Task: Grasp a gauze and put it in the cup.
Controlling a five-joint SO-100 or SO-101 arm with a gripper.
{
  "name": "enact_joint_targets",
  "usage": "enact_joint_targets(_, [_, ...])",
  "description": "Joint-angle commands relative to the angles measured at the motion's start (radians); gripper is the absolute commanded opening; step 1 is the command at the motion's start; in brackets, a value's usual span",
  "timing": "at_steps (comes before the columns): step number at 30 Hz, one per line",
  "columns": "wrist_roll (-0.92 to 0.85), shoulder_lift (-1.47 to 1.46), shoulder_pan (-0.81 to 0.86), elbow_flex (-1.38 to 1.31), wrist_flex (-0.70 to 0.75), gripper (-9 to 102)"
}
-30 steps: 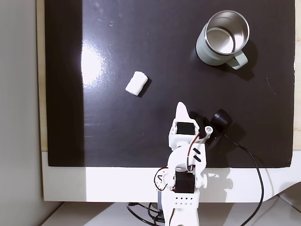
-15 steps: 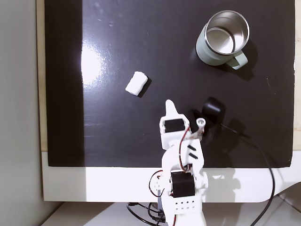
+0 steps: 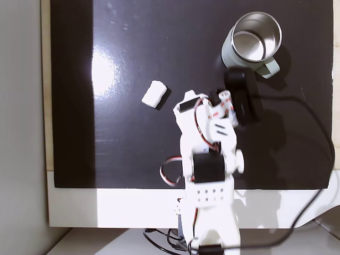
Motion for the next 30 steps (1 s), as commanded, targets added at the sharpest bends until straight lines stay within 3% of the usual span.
enact_joint_targets(1, [-0.126,-0.109,-0.009,-0.146,0.061,14])
enact_joint_targets(5, [-0.279,-0.213,-0.034,-0.19,0.107,30])
enact_joint_targets(10, [-0.4,-0.351,-0.086,-0.259,0.192,42])
enact_joint_targets(30, [-0.4,-0.881,-0.176,-0.63,0.252,44])
